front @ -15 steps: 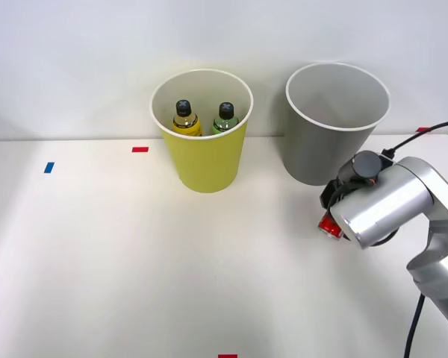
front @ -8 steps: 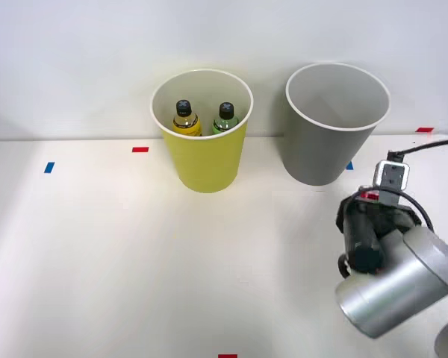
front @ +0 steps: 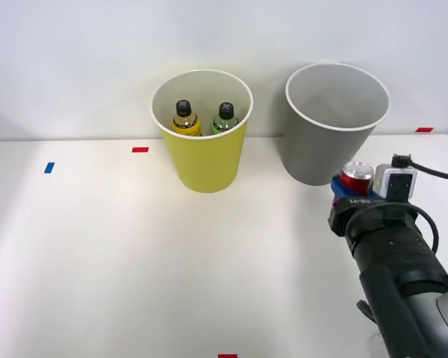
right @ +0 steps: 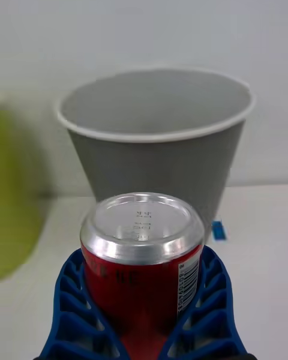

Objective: Put cans in the gray bin, plastic bottles in the light green bin

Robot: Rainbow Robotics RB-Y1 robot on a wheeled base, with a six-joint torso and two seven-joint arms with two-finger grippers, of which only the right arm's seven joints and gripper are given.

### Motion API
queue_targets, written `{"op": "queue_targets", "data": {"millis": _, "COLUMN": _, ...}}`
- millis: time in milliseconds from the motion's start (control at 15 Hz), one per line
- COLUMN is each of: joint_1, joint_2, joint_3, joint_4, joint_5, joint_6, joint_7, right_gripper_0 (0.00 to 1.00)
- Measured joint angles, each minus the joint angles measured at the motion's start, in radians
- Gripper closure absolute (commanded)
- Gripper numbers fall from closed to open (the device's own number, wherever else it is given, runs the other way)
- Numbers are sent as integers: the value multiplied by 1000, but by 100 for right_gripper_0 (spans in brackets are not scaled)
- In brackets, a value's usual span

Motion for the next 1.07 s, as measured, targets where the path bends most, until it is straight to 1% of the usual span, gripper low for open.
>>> {"op": "queue_targets", "data": {"millis": 133, "joint_1": 18, "joint_2": 12, "joint_3": -70, "joint_4": -1, "joint_5": 9, "joint_6": -181, "joint_7": -86, "right_gripper_0": 100}}
{"op": "queue_targets", "data": {"millis": 267, "joint_1": 8, "joint_2": 40, "joint_3": -142, "joint_4": -2, "joint_5": 11, "joint_6": -336, "joint_7": -159, "right_gripper_0": 100}}
{"op": "queue_targets", "data": {"millis": 333, "joint_1": -11, "joint_2": 59, "joint_3": -169, "joint_4": -2, "joint_5": 4, "joint_6": -379, "joint_7": -180, "right_gripper_0": 100}}
{"op": "queue_targets", "data": {"millis": 467, "joint_1": -92, "joint_2": 89, "joint_3": -197, "joint_4": 0, "joint_5": -74, "joint_6": -404, "joint_7": -178, "right_gripper_0": 100}}
{"op": "queue_targets", "data": {"millis": 600, "joint_1": -190, "joint_2": 105, "joint_3": -219, "joint_4": 30, "joint_5": -96, "joint_6": -410, "joint_7": -171, "right_gripper_0": 100}}
{"op": "queue_targets", "data": {"millis": 733, "joint_1": -287, "joint_2": 121, "joint_3": -245, "joint_4": 144, "joint_5": -99, "joint_6": -429, "joint_7": -168, "right_gripper_0": 100}}
{"op": "queue_targets", "data": {"millis": 867, "joint_1": -367, "joint_2": 143, "joint_3": -289, "joint_4": 287, "joint_5": -95, "joint_6": -489, "joint_7": -162, "right_gripper_0": 100}}
{"op": "queue_targets", "data": {"millis": 1067, "joint_1": -483, "joint_2": 152, "joint_3": -339, "joint_4": 471, "joint_5": -61, "joint_6": -553, "joint_7": -149, "right_gripper_0": 100}}
